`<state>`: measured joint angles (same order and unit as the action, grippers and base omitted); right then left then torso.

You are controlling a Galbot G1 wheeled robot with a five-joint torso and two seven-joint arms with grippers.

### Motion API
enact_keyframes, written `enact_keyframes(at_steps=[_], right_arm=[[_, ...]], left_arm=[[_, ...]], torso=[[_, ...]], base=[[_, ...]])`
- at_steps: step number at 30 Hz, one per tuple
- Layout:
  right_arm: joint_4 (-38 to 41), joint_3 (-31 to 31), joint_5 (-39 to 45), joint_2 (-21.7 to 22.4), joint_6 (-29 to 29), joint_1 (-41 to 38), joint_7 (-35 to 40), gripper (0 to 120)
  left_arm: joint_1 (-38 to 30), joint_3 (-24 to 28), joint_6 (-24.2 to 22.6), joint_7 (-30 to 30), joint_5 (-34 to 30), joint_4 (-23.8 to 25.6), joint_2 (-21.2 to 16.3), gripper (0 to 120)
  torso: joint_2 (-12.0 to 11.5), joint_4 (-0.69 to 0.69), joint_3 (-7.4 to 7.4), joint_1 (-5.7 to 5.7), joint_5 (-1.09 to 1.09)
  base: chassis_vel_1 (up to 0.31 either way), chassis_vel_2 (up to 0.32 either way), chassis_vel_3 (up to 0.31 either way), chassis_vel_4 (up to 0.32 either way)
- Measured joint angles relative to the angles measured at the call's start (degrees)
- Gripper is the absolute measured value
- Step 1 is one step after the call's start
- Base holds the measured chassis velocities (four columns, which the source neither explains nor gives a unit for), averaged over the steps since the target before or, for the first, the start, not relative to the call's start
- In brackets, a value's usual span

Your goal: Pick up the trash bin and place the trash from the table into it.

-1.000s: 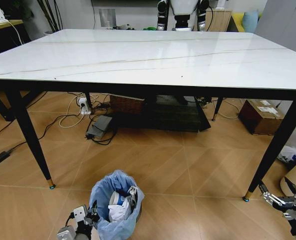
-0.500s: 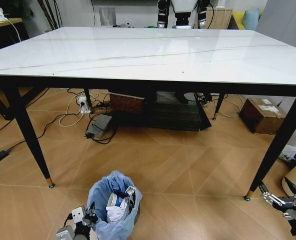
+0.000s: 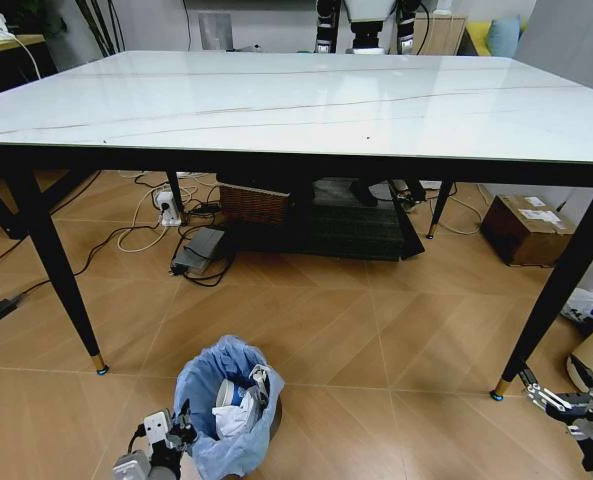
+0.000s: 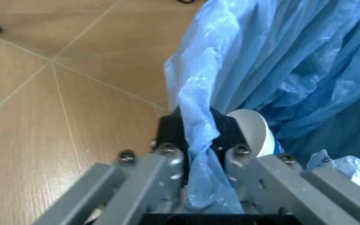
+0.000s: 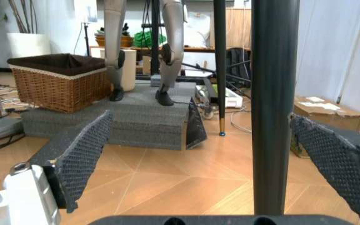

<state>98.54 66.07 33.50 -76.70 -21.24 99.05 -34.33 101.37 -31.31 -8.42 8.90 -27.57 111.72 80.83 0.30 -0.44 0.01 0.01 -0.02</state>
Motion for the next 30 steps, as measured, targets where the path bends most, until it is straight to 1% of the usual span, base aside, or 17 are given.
enact_keyframes(at_steps=[1,2,3,5,7,8,10,11,12,13,14,18,19,22,24,30], right_arm=[[0.0,0.0,0.0,0.0,0.0,0.0,0.0,100],[0.0,0.0,0.0,0.0,0.0,0.0,0.0,100],[0.0,0.0,0.0,0.0,0.0,0.0,0.0,100],[0.0,0.0,0.0,0.0,0.0,0.0,0.0,100],[0.0,0.0,0.0,0.0,0.0,0.0,0.0,100],[0.0,0.0,0.0,0.0,0.0,0.0,0.0,100],[0.0,0.0,0.0,0.0,0.0,0.0,0.0,100],[0.0,0.0,0.0,0.0,0.0,0.0,0.0,100],[0.0,0.0,0.0,0.0,0.0,0.0,0.0,100],[0.0,0.0,0.0,0.0,0.0,0.0,0.0,100],[0.0,0.0,0.0,0.0,0.0,0.0,0.0,100],[0.0,0.0,0.0,0.0,0.0,0.0,0.0,100],[0.0,0.0,0.0,0.0,0.0,0.0,0.0,100],[0.0,0.0,0.0,0.0,0.0,0.0,0.0,100],[0.0,0.0,0.0,0.0,0.0,0.0,0.0,100],[0.0,0.0,0.0,0.0,0.0,0.0,0.0,100]], left_arm=[[0.0,0.0,0.0,0.0,0.0,0.0,0.0,11],[0.0,0.0,0.1,-0.1,0.0,0.0,0.0,16],[0.0,0.0,0.2,-0.3,0.0,0.0,0.1,24],[0.0,0.0,0.2,-0.3,0.0,0.0,0.1,26],[0.0,0.0,0.3,-0.4,0.0,-0.1,0.1,37],[0.0,0.0,0.3,-0.4,0.0,-0.1,0.1,37],[-0.1,0.0,0.4,-0.5,0.0,-0.1,0.1,46],[-0.1,0.0,0.5,-0.6,0.0,-0.1,0.1,48],[-0.2,0.1,0.6,-0.7,0.0,-0.1,0.2,55],[-0.3,0.1,0.8,-0.8,0.1,-0.1,0.2,59],[-0.3,0.1,0.8,-0.8,0.1,-0.1,0.2,59],[-0.6,0.1,1.1,-0.9,0.1,-0.1,0.4,76],[-0.6,0.1,1.1,-0.9,0.1,-0.1,0.4,76],[-0.6,0.1,1.3,-1.1,0.2,0.2,0.4,91],[-0.6,0.1,1.5,-1.2,0.3,0.4,0.4,97],[-0.2,0.2,2.1,-1.6,0.8,1.4,0.3,100]], torso=[[0.0,0.00,0.00,0.00,0.00],[0.0,0.00,0.00,0.00,-0.01],[0.0,-0.01,0.02,0.00,0.01],[0.0,-0.01,0.03,0.00,0.01],[0.1,0.00,0.07,0.00,0.01],[0.1,0.00,0.07,0.00,0.01],[0.1,0.00,0.11,0.00,0.01],[0.1,0.00,0.12,0.00,0.01],[0.2,0.00,0.14,0.00,0.01],[0.2,0.00,0.15,0.00,0.01],[0.2,0.00,0.15,0.00,0.01],[0.2,0.00,0.20,0.00,0.02],[0.2,0.00,0.20,0.00,0.02],[0.3,0.00,0.23,-0.01,0.02],[0.3,0.00,0.24,-0.01,0.02],[0.3,0.00,0.27,-0.01,0.02]], base=[[0.000,0.000,0.000,0.000],[0.000,0.000,0.000,0.000],[0.000,0.000,0.000,0.000],[0.000,0.000,0.000,0.000],[0.000,0.000,0.000,0.000],[0.000,0.000,0.000,0.000],[0.000,0.000,0.000,0.000],[0.000,0.000,0.000,0.000],[0.000,0.000,0.000,0.000],[0.000,0.000,0.000,0.000],[0.000,0.000,0.000,0.000],[0.000,0.000,0.000,0.000],[0.000,0.000,0.000,0.000],[0.000,0.000,0.000,0.000],[0.000,0.000,0.000,0.000],[0.000,0.000,0.000,0.000]])
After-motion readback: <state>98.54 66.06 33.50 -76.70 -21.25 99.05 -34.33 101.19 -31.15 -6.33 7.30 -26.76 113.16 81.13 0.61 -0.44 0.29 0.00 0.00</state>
